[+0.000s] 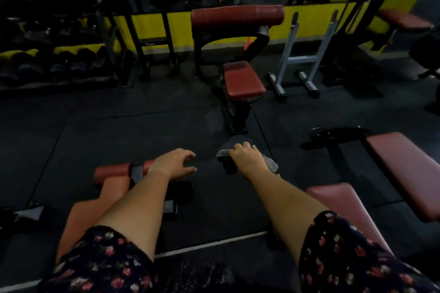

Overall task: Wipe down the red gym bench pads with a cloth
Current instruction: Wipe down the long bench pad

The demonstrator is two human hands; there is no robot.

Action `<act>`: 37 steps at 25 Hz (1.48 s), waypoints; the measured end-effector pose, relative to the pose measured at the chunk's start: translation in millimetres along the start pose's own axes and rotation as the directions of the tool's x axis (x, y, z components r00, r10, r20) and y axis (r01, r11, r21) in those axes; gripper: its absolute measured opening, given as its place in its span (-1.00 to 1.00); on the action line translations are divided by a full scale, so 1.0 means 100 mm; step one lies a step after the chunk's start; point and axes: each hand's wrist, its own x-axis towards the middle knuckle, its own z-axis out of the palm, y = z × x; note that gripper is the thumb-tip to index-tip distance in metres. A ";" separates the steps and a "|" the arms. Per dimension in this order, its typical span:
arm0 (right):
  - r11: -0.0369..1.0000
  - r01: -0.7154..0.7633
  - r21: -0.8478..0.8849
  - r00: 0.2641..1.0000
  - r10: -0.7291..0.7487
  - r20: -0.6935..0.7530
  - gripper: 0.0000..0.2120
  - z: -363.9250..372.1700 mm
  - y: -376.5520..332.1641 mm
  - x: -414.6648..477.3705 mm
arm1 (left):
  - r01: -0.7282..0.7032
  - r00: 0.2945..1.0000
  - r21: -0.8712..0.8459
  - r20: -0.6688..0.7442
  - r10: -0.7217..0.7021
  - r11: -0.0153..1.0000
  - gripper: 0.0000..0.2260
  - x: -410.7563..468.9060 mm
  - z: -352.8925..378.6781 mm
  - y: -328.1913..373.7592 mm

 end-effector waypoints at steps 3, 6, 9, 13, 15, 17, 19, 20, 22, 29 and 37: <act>0.999 -0.035 0.021 0.999 0.035 0.005 -0.60 0.00 0.20 0.33 | -0.033 0.999 0.010 0.036 0.032 0.999 -0.49 0.45 -0.10 -0.01; 0.999 -0.043 -0.002 0.999 0.043 0.022 -0.61 -0.05 0.32 0.81 | -0.061 0.997 0.029 0.057 0.060 0.998 -0.49 0.94 -0.26 -0.06; 0.998 -0.002 -0.056 0.999 0.005 0.053 -0.59 -0.17 0.38 1.32 | -0.073 0.996 0.024 0.049 0.072 0.997 -0.51 1.40 -0.52 -0.17; 0.998 -0.003 -0.069 0.999 0.006 0.039 -0.57 -0.36 0.50 2.05 | -0.070 0.996 0.051 0.053 0.068 0.996 -0.50 2.09 -0.98 -0.42; 0.998 -0.029 -0.050 0.998 0.032 0.050 -0.58 -0.41 0.55 2.35 | -0.080 0.995 0.085 0.059 0.075 0.993 -0.48 2.39 -1.13 -0.47; 0.999 -0.041 -0.035 0.996 0.044 0.074 -0.56 -0.43 0.60 2.62 | -0.090 0.994 0.115 0.068 0.082 0.989 -0.48 2.64 -1.21 -0.49; 0.999 -0.046 0.003 0.996 0.046 0.075 -0.49 -0.45 0.68 2.92 | -0.085 0.994 0.118 0.081 0.076 0.989 -0.48 2.90 -1.28 -0.55; 0.998 -0.051 0.033 0.996 0.048 0.071 -0.42 -0.46 0.73 3.08 | -0.077 0.994 0.110 0.086 0.068 0.991 -0.48 3.04 -1.34 -0.59; 0.995 -0.051 0.088 0.997 0.045 0.062 -0.31 -0.45 0.83 3.46 | -0.053 0.995 0.093 0.092 0.045 0.994 -0.48 3.34 -1.45 -0.70; 0.984 0.032 0.177 0.995 -0.048 0.083 -0.47 -0.70 1.39 5.11 | 0.087 0.994 0.013 0.059 -0.088 0.996 -0.46 4.61 -2.01 -0.89; 0.978 0.171 0.120 0.979 -0.182 0.089 -0.55 -1.16 1.71 6.78 | 0.127 0.992 0.064 0.002 -0.127 0.990 -0.42 5.70 -2.58 -1.21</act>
